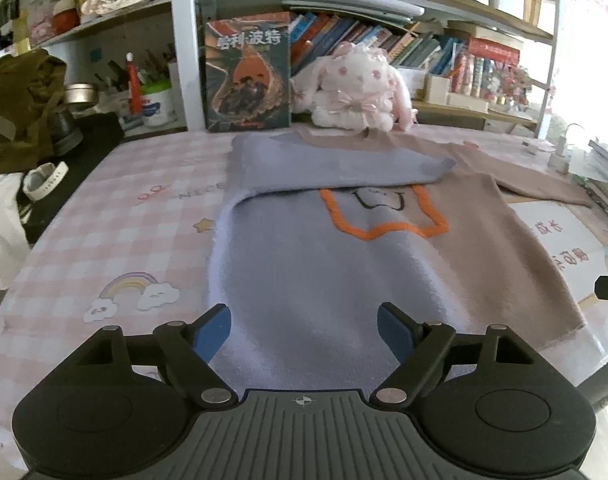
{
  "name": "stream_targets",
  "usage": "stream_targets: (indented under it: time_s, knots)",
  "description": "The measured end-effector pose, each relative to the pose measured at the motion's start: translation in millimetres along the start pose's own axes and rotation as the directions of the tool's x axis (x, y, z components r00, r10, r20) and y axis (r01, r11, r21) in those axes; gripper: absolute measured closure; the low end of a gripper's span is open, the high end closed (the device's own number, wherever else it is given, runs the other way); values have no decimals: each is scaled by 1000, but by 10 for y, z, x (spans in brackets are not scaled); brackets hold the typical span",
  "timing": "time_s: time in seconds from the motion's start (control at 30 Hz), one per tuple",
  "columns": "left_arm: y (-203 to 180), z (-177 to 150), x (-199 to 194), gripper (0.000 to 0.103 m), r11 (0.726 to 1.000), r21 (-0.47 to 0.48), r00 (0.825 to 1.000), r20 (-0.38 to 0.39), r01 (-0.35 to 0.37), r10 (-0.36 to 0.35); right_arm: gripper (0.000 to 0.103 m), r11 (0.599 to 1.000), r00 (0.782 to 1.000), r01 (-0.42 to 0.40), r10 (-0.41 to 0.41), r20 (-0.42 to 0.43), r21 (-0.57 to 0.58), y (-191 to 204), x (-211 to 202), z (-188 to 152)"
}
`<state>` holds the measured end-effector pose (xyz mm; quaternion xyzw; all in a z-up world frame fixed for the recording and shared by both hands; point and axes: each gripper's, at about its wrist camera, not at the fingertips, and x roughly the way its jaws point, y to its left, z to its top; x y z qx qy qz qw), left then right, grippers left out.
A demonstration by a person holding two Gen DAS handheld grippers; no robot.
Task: Fold clothes
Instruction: 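Move the right gripper toward the taupe sleeve cuff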
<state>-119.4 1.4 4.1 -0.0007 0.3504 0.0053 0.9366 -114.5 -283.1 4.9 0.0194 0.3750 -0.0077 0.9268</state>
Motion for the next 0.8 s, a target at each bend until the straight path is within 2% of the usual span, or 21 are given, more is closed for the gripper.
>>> stream_targets:
  time_s: [0.8]
  knots:
    - [-80,49,81,20,996,29,997,3,80,-80,18,998,998,58,-58,5,15,-26,-63,-54]
